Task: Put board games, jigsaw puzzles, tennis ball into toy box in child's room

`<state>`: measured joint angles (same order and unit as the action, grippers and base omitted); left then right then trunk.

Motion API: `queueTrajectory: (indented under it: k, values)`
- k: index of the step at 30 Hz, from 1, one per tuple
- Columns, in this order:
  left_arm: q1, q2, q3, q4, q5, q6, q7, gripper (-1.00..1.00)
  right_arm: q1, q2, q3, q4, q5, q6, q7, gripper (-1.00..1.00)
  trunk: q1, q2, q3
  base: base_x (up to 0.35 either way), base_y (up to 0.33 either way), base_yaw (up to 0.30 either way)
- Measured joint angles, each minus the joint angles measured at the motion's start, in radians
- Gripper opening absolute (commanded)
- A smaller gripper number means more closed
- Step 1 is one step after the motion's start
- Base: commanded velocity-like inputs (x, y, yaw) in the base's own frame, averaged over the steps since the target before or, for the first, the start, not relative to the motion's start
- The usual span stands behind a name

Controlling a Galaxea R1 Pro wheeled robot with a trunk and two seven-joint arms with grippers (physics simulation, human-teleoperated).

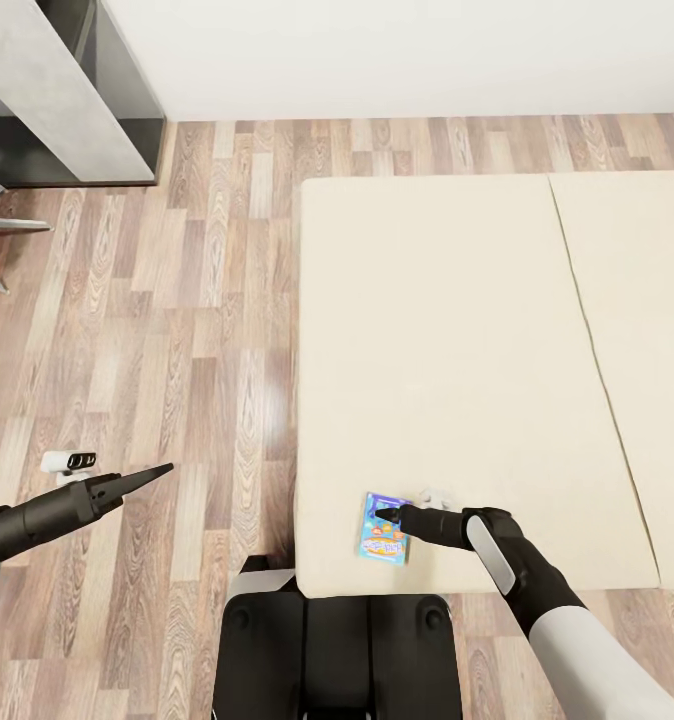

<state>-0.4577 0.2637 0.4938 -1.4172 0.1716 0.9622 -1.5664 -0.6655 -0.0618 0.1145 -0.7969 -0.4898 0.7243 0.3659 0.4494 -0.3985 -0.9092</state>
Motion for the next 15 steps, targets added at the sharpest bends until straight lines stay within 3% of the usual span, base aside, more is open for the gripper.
queueTrajectory:
  k: [15]
  values:
    - [0.000, 0.000, 0.000, 0.000, 0.000, 0.000, 0.000, 1.00, 0.000, -0.001, -0.001, 0.000, 0.000, 0.000, 0.004, 1.00, 0.000, 0.000, 0.000, 0.000, 0.000, 0.000]
